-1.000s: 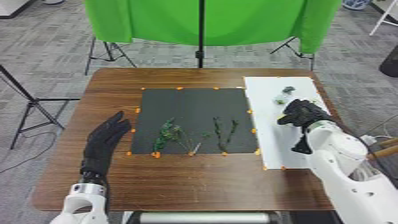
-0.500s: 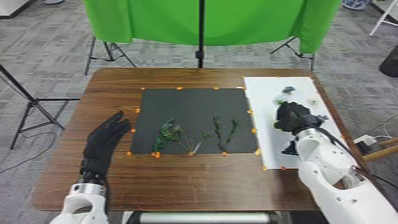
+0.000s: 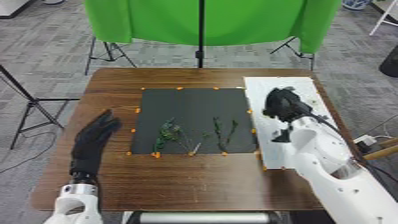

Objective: Arrange flowers

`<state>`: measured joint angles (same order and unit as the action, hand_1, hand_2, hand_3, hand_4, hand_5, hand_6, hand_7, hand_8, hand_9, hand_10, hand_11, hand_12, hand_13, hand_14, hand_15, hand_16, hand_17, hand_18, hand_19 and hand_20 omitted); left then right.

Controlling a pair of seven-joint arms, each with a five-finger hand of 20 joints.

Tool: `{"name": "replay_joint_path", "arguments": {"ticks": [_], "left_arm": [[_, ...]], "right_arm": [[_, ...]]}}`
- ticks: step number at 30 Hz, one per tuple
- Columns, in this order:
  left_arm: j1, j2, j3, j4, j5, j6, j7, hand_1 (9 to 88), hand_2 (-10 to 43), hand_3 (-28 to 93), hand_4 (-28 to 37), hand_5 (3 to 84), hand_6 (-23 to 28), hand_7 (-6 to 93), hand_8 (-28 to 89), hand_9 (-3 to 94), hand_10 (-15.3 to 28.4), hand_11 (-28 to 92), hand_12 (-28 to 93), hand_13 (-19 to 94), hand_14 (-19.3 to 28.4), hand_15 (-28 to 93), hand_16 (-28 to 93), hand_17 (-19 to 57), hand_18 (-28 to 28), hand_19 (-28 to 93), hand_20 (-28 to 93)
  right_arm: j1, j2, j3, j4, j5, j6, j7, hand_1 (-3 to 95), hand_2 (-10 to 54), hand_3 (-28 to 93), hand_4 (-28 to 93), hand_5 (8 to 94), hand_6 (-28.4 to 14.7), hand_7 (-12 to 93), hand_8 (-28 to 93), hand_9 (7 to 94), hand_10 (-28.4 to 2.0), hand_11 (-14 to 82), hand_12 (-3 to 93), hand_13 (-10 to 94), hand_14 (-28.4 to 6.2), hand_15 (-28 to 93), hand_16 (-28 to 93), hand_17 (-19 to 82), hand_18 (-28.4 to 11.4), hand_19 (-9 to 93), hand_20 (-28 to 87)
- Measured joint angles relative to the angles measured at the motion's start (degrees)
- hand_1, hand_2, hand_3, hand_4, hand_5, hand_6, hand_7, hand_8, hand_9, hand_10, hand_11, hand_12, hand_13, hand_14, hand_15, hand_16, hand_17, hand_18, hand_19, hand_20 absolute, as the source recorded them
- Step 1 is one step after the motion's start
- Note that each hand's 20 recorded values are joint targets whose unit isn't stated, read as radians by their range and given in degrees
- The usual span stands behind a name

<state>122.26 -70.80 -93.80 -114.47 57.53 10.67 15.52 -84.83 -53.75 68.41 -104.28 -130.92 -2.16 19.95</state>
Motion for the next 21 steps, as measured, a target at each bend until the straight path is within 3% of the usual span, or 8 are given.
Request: {"name": "replay_joint_path", "arguments": {"ticks": [4, 9, 15, 21], "left_arm": [[0.9, -0.34, -1.82, -0.3, -0.95, 2.94, 1.14, 13.9, 3.0, 69, -27.9, 43.5, 3.8, 5.4, -7, 45.4, 11.9, 9, 10, 33, 11.7, 9, -2, 9.4, 9.8, 2, 19], [1.5, -0.5, -1.94, -0.4, -2.28, 5.1, 2.17, 12.6, 10.6, 65, -28.2, 42.4, 5.4, 4.0, -7, 44.5, 12.2, 7, 8, 32, 11.1, 9, -3, 9.5, 9.3, 2, 19], [1.1, -0.45, -0.74, -0.4, -3.32, 7.18, 3.08, 11.7, 11.1, 66, -28.3, 40.4, 6.7, 3.5, -8, 42.7, 12.7, 7, 7, 32, 10.8, 9, -3, 9.5, 9.2, 2, 19], [0.8, -0.25, -0.08, -0.43, -3.46, 7.5, 3.61, 11.8, 10.3, 67, -28.3, 40.2, 6.7, 3.7, -7, 42.5, 12.7, 7, 7, 32, 11.0, 9, -3, 9.5, 9.2, 2, 19]], "right_arm": [[10.5, -1.6, -9.2, 1.7, 2.9, -0.5, -4.4, 70.0, -9.5, 45, -9, 75.6, -1.2, 32, 19, 93.7, -8.4, 16.2, 45.7, 93, -0.2, 63, 33, 70, -9.6, 93, 62], [22.2, -10.5, -18.2, 9.6, 1.5, -5.1, -12.6, 69.8, -9.5, 45, -10, 75.5, -1.0, 32, 19, 93.7, -8.2, 16.3, 45.6, 93, -0.2, 63, 33, 70, -9.7, 93, 62], [26.3, -24.4, -21.7, 17.3, -5.7, -10.8, -16.4, 69.1, -9.5, 46, -11, 74.9, -0.7, 33, 19, 93.7, -7.9, 16.0, 45.8, 93, -0.4, 64, 33, 70, -9.8, 93, 63], [24.6, -33.8, -23.5, 20.8, -11.6, -11.9, -18.1, 67.3, -9.5, 49, -13, 73.3, 0.2, 34, 16, 93.4, -7.9, 16.2, 46.3, 93, -0.5, 64, 33, 69, -10.1, 93, 63]]}}
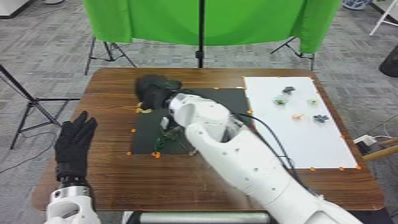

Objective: Arrange flowers

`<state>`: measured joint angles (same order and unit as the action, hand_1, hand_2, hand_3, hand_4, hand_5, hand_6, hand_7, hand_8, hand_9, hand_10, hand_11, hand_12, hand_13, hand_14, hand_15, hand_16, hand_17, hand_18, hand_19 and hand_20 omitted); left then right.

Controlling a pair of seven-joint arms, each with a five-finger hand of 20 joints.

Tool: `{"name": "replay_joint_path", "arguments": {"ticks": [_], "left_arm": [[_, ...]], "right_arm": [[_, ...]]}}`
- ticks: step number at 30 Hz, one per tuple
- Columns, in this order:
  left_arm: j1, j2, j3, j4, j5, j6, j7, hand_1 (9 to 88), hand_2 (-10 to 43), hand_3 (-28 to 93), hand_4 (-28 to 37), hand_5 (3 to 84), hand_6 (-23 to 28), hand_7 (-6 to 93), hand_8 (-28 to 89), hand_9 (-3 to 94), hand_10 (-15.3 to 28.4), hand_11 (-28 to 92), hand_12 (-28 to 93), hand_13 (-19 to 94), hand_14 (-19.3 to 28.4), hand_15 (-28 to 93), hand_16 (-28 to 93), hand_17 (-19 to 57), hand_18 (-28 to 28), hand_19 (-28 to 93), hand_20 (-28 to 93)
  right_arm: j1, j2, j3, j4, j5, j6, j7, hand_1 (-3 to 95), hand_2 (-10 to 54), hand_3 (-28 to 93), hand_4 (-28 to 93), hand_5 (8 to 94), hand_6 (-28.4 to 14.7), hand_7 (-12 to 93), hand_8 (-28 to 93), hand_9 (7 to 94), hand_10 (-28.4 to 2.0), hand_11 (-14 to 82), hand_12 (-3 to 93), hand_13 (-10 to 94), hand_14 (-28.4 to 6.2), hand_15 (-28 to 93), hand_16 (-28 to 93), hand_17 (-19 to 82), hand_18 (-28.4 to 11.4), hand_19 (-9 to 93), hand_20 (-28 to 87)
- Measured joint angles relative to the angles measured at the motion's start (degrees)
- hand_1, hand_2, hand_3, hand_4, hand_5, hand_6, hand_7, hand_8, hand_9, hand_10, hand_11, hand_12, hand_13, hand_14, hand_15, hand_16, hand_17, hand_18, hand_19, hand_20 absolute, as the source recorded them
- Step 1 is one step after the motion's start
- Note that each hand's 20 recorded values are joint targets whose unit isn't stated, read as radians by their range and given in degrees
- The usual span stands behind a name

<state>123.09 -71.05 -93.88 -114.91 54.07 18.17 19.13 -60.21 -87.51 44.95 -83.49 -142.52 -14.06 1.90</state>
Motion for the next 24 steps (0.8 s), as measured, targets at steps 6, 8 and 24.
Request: {"name": "replay_joint_path", "arguments": {"ticks": [6, 8, 24], "left_arm": [[-0.4, 0.29, 0.4, 0.0, 0.01, -0.17, -0.08, 12.3, 10.2, 67, -28.3, 40.8, 6.7, 4.0, -7, 42.8, 12.5, 8, 7, 32, 11.2, 9, -3, 9.5, 9.2, 2, 19], [-0.5, 0.3, 0.46, 0.0, 0.01, -0.23, -0.11, 12.4, 10.2, 67, -28.3, 40.9, 6.7, 4.0, -7, 42.9, 12.5, 8, 7, 32, 11.2, 9, -3, 9.5, 9.2, 2, 19], [-0.7, 0.34, 0.59, 0.03, 0.07, -1.13, -0.73, 11.9, 9.0, 67, -28.3, 40.9, 6.2, 3.9, -7, 43.3, 12.4, 9, 8, 33, 11.9, 10, -2, 9.4, 9.4, 2, 19]], "right_arm": [[-1.4, -4.0, -0.3, 3.1, -6.7, -1.2, -2.8, 64.7, -9.5, 51, -14, 72.3, 0.3, 30, 12, 92.6, -8.0, 16.3, 45.8, 92, -0.8, 64, 33, 69, -10.2, 93, 63], [-1.7, -4.1, -0.3, 3.4, -7.8, -1.6, -3.0, 64.2, -9.5, 51, -14, 72.2, 0.4, 29, 12, 92.6, -8.2, 16.4, 45.6, 92, -0.8, 64, 33, 69, -10.2, 93, 63], [-3.7, -2.6, 0.9, 4.8, -10.9, -5.5, -3.3, 60.2, -9.5, 49, -12, 68.3, 1.2, 25, 7, 89.3, -10.3, 25.4, 38.3, 91, -1.4, 64, 33, 68, -10.8, 93, 63]]}}
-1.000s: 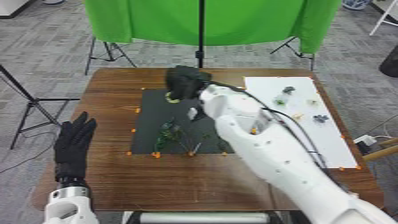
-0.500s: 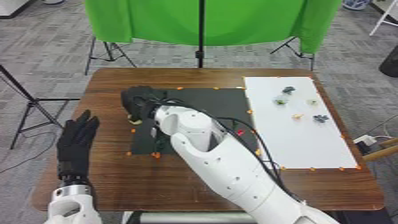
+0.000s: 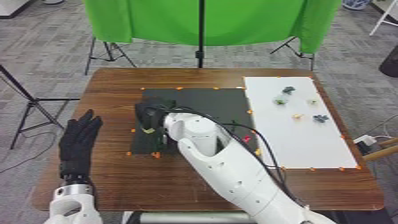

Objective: Arrange flowers

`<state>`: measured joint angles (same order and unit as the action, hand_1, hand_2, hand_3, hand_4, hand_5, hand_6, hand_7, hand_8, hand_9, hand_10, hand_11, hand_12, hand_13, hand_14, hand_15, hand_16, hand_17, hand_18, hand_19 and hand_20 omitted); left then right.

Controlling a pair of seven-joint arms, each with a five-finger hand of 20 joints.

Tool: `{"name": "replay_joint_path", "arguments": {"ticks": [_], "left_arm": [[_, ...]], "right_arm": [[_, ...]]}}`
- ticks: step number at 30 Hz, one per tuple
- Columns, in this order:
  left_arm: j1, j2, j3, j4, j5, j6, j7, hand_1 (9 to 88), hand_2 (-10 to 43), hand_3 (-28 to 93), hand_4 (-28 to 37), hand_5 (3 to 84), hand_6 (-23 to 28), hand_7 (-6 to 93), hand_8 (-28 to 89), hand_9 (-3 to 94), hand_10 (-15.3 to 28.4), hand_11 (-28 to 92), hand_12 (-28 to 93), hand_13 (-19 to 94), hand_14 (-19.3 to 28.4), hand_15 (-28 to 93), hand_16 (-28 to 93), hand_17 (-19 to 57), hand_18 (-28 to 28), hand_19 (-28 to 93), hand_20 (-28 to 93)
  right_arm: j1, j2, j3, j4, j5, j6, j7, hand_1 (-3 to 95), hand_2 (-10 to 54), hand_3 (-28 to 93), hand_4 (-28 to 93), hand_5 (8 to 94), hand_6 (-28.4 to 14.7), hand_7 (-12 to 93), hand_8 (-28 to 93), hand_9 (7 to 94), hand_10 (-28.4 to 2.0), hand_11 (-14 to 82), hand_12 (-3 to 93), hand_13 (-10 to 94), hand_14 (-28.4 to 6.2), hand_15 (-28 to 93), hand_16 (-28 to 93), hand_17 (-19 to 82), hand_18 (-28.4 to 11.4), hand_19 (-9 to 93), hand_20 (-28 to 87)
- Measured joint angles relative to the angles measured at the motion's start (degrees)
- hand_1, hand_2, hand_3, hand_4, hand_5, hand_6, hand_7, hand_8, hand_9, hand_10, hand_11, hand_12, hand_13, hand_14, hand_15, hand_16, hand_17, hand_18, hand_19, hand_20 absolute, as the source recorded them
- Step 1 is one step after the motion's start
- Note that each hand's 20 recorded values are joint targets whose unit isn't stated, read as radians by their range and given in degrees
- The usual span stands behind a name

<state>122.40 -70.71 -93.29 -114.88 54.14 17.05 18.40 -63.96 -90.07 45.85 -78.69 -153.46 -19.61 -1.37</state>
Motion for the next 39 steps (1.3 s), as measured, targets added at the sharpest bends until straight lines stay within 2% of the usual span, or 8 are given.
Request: {"name": "replay_joint_path", "arguments": {"ticks": [7, 9, 16, 21, 29, 33, 36, 39], "left_arm": [[0.0, 0.04, -0.02, 0.0, 0.01, -0.1, -0.15, 12.0, 6.8, 68, -28.3, 40.1, 5.8, 4.2, -7, 43.2, 12.3, 9, 9, 33, 12.2, 10, -2, 9.3, 9.6, 2, 19], [0.0, 0.04, -0.04, 0.0, 0.04, -0.17, -0.2, 12.1, 6.2, 68, -28.3, 40.1, 5.7, 4.2, -7, 43.2, 12.3, 9, 9, 34, 12.4, 10, -2, 9.3, 9.6, 2, 19], [0.2, 0.04, -0.14, -0.1, 0.11, -0.31, -0.24, 12.9, 4.3, 68, -28.3, 39.9, 5.4, 4.4, -7, 43.2, 12.1, 9, 9, 34, 12.5, 10, -2, 9.2, 9.9, 2, 18], [0.7, -0.1, -0.34, -0.41, 0.24, -0.54, -0.45, 13.2, 4.0, 68, -28.3, 39.9, 5.3, 4.3, -7, 43.2, 12.1, 9, 10, 34, 12.6, 10, -2, 9.2, 9.9, 2, 18], [0.9, -0.34, -0.84, -0.49, 0.63, -0.97, -1.01, 13.9, 2.9, 68, -28.3, 40.8, 5.3, 4.4, -6, 43.7, 12.0, 10, 10, 34, 12.8, 10, -2, 9.1, 9.9, 2, 18], [1.3, -0.46, -1.1, -0.7, 0.73, -1.03, -1.34, 14.4, 2.6, 68, -28.3, 41.0, 5.1, 4.5, -6, 44.0, 12.1, 10, 10, 34, 12.8, 10, -1, 9.1, 9.9, 2, 18], [1.5, -0.56, -1.11, -0.72, 1.12, -1.26, -1.68, 14.6, 2.3, 68, -28.3, 41.3, 5.2, 4.6, -6, 44.1, 12.0, 10, 10, 34, 12.8, 10, -1, 9.1, 9.9, 2, 18], [1.6, -0.62, -1.2, -0.82, 1.36, -1.37, -1.93, 14.7, 2.3, 68, -28.3, 41.4, 5.2, 4.7, -6, 44.3, 12.1, 10, 11, 35, 12.9, 10, -1, 9.1, 9.9, 2, 18]], "right_arm": [[0.0, 1.3, -0.1, -0.5, 0.4, -1.8, 0.2, 50.3, -9.5, 60, -17, 65.6, 1.7, 22, 3, 87.2, -11.4, 32.4, 29.9, 91, -1.6, 64, 33, 67, -10.9, 93, 63], [0.2, 1.7, -0.3, -0.7, 0.9, -1.8, 0.4, 45.4, -9.5, 63, -18, 64.0, 1.7, 22, -9, 86.9, -11.7, 33.8, 27.5, 91, -1.7, 64, 33, 67, -11.2, 93, 63], [1.9, 4.7, -1.4, -4.0, 8.1, -1.1, 3.3, 37.5, -9.5, 63, -18, 56.5, 0.7, 17, -10, 86.8, -12.6, 34.4, 27.1, 91, -2.1, 64, 33, 67, -11.4, 93, 63], [3.2, 9.1, -1.2, -11.3, 18.2, -0.3, 7.6, 35.7, -9.5, 63, -16, 58.0, 0.4, 16, -10, 85.4, -13.5, 32.8, 26.7, 90, -2.7, 62, 33, 66, -12.2, 93, 62], [0.6, 20.7, 10.0, -28.3, 22.9, 5.1, 13.1, 31.0, -9.5, 60, -13, 51.7, -1.4, 10, -7, 72.6, -18.4, 11.8, 19.7, 86, -5.0, 56, 32, 61, -13.6, 93, 59], [-3.2, 27.6, 20.8, -32.2, 23.1, -1.4, 21.1, 31.0, -9.5, 60, -12, 53.1, -1.4, 9, -7, 71.4, -18.9, 10.7, 19.2, 86, -5.3, 55, 33, 60, -13.7, 93, 59], [-7.0, 32.8, 28.1, -31.5, 21.7, -8.4, 25.2, 32.1, -9.5, 60, -12, 54.8, -0.8, 10, -7, 71.2, -18.7, 10.7, 19.1, 86, -5.4, 55, 33, 60, -13.8, 93, 59], [-11.9, 36.7, 34.0, -28.8, 19.2, -10.5, 25.6, 33.6, -9.5, 60, -13, 56.8, 0.1, 12, -7, 73.1, -17.8, 12.0, 19.3, 86, -5.4, 56, 32, 60, -13.7, 93, 59]]}}
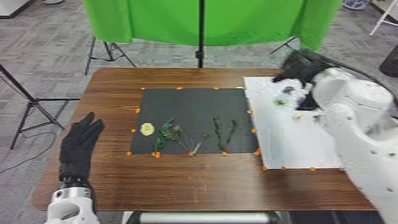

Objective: Arrange flowers

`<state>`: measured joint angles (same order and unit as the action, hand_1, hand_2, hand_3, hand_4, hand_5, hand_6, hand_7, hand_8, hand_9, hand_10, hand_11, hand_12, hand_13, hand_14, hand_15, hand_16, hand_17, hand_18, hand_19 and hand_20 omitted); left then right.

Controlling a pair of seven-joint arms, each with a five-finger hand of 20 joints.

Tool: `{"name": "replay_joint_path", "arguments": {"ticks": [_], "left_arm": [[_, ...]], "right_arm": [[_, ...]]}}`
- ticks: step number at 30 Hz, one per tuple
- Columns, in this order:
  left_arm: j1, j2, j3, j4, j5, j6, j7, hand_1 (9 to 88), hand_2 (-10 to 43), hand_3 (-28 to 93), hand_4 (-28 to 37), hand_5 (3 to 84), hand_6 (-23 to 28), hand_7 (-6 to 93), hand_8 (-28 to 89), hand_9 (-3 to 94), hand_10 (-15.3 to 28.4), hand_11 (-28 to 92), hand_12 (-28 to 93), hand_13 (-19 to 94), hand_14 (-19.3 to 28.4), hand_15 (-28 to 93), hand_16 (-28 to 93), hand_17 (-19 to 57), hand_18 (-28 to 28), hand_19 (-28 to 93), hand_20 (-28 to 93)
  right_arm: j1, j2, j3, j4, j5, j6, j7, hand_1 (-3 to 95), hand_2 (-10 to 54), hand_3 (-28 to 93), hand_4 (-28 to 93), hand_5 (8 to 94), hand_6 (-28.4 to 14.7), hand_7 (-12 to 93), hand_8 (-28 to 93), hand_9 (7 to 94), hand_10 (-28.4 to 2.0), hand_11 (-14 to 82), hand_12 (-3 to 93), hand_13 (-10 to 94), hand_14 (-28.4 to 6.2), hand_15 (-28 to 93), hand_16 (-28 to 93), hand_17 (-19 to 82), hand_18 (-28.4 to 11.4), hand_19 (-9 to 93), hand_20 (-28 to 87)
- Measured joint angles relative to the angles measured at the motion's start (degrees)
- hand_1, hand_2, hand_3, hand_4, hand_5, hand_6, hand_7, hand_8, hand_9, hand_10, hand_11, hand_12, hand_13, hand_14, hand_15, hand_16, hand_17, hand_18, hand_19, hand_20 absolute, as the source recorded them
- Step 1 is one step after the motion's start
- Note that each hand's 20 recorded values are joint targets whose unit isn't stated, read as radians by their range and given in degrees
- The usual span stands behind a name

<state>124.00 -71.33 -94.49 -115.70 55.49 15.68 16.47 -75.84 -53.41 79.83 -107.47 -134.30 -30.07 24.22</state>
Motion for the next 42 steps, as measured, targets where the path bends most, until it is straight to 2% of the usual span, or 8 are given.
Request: {"name": "replay_joint_path", "arguments": {"ticks": [6, 16, 22, 23, 27, 32, 38, 42], "left_arm": [[0.1, -0.12, -0.09, -0.09, 0.24, -0.41, -0.41, 15.1, 2.3, 68, -28.3, 41.8, 5.2, 4.8, -6, 44.5, 12.2, 11, 11, 35, 13.0, 10, -1, 9.1, 9.9, 2, 18], [0.1, -0.2, -0.04, -0.11, 0.49, -1.06, -1.38, 15.7, 1.8, 68, -28.3, 41.9, 5.2, 4.9, -6, 44.7, 12.1, 11, 11, 35, 13.2, 10, -1, 9.0, 9.9, 2, 18], [0.1, -0.2, -0.04, -0.12, 0.68, -1.35, -1.94, 16.9, 1.1, 68, -28.3, 41.9, 5.3, 4.8, -6, 44.6, 12.1, 11, 11, 35, 13.1, 10, -1, 9.0, 9.9, 2, 18], [0.1, -0.2, -0.04, -0.13, 0.69, -1.37, -1.98, 17.1, 1.1, 68, -28.3, 41.9, 5.3, 4.8, -6, 44.6, 12.1, 11, 11, 35, 13.2, 10, -1, 9.0, 9.9, 2, 18], [0.2, -0.28, -0.07, -0.22, 0.71, -1.4, -2.08, 17.5, 0.7, 69, -28.3, 42.0, 5.3, 4.8, -6, 44.6, 12.1, 11, 11, 35, 13.2, 10, -1, 9.0, 9.9, 2, 18], [0.4, -0.31, -0.08, -0.35, 0.75, -1.47, -2.18, 18.0, 0.3, 69, -28.3, 42.0, 5.3, 4.8, -6, 44.8, 12.1, 11, 11, 35, 13.2, 10, -1, 9.0, 9.9, 2, 18], [0.4, -0.29, -0.1, -0.4, 0.78, -1.52, -2.18, 18.1, 0.3, 69, -28.3, 42.1, 5.3, 4.8, -6, 44.8, 12.1, 11, 11, 35, 13.2, 10, -1, 9.0, 10.0, 2, 18], [0.4, -0.26, -0.04, -0.4, 0.8, -1.58, -2.18, 18.3, 0.3, 68, -28.3, 42.1, 5.4, 4.8, -6, 44.8, 12.1, 11, 11, 35, 13.2, 10, -1, 9.0, 9.9, 2, 18]], "right_arm": [[-6.5, 1.4, 3.6, 6.7, -2.8, 2.3, -0.1, 34.7, -9.5, 60, -13, 58.2, 0.8, 14, -8, 74.6, -16.8, 13.5, 19.7, 86, -5.4, 58, 32, 60, -13.7, 93, 58], [-10.7, -0.6, 2.4, 8.1, -2.3, 7.1, -1.1, 36.3, -9.5, 62, -14, 58.3, 0.7, 14, -9, 75.3, -16.4, 14.3, 19.6, 86, -4.6, 60, 32, 61, -13.3, 93, 59], [-12.3, -1.5, 2.5, 8.6, -4.3, 7.7, -1.4, 46.0, -9.5, 63, -15, 60.7, 1.1, 17, -9, 77.6, -15.3, 16.1, 19.7, 88, -3.1, 60, 32, 63, -11.9, 93, 59], [-12.5, -1.6, 2.5, 8.6, -4.6, 8.5, -1.5, 50.8, -9.5, 60, -16, 63.7, 1.5, 18, -4, 80.8, -13.8, 14.0, 23.9, 89, -2.8, 60, 32, 64, -11.3, 93, 59], [-13.7, -1.8, 2.3, 10.2, -5.2, 16.0, -2.9, 64.7, -9.5, 49, -16, 77.9, 3.0, 21, 4, 91.8, -10.5, 7.3, 33.0, 93, -1.8, 61, 32, 68, -10.8, 93, 62], [-15.2, -1.7, 1.0, 12.8, -5.1, 28.0, -4.3, 66.3, -9.5, 50, -17, 80.6, 2.2, 21, 5, 93.7, -9.9, 7.2, 33.9, 94, -1.1, 62, 32, 70, -10.4, 93, 62], [-14.3, 0.5, -2.2, 9.0, -1.9, 30.2, -3.9, 66.8, -9.5, 49, -15, 80.9, 1.3, 21, 6, 93.7, -10.0, 7.8, 33.9, 94, -0.7, 62, 32, 70, -9.9, 93, 63], [-7.8, 2.0, -8.9, 6.1, 2.6, 31.7, -4.2, 66.9, -9.5, 50, -15, 81.0, 1.2, 21, 6, 93.7, -10.0, 7.8, 34.2, 94, -0.6, 62, 32, 70, -9.9, 93, 63]]}}
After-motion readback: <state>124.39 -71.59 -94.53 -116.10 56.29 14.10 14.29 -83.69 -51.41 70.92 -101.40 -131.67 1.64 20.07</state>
